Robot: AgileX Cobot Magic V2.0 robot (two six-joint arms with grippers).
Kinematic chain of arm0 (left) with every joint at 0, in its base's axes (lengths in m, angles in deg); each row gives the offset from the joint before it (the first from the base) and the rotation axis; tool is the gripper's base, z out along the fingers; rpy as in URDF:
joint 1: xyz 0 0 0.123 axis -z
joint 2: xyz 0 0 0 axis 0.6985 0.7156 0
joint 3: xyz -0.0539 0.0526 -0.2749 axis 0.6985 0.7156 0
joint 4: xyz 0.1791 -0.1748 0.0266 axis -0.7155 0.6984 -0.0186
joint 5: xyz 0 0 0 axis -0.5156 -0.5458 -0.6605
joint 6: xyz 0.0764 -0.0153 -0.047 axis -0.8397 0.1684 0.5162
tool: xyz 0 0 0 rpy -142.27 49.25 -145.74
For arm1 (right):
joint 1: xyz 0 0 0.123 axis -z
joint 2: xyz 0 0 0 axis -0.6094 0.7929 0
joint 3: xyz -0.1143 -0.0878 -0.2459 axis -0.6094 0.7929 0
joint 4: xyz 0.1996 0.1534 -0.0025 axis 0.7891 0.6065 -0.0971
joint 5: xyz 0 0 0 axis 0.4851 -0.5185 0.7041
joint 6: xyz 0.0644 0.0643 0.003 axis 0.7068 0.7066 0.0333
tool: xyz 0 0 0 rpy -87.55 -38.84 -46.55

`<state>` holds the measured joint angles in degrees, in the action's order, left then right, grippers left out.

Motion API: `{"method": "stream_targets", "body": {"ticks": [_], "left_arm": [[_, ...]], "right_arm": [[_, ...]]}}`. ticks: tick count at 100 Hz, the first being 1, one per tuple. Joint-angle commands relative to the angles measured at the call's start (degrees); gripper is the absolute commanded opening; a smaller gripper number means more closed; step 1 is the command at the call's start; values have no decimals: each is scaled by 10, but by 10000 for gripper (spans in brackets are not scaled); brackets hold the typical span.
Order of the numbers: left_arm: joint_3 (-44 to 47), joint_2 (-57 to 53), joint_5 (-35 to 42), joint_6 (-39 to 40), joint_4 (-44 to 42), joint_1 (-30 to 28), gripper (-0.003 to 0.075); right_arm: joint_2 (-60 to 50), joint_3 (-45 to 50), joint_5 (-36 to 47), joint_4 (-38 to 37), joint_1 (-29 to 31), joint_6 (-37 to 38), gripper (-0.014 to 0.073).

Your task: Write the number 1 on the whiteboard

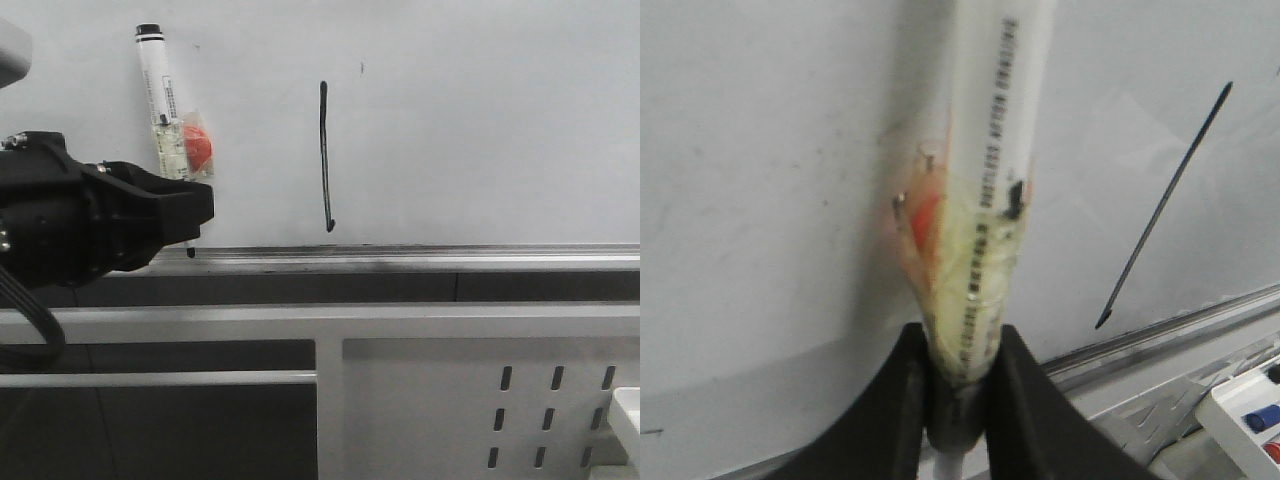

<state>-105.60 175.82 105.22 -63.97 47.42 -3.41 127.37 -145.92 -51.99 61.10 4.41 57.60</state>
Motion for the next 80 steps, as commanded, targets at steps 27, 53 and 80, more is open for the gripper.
{"method": "stream_targets", "body": {"ticks": [27,53,80], "left_arm": [[-16,-14,73,5,34,-1,74],[-16,-14,73,5,34,-1,295],[33,-14,150,5,27,-1,325]], "right_arm": [[-6,-19,33,2,3,0,-77],[-6,-19,23,2,3,0,-77],[-7,-19,2,2,3,0,-77]]}}
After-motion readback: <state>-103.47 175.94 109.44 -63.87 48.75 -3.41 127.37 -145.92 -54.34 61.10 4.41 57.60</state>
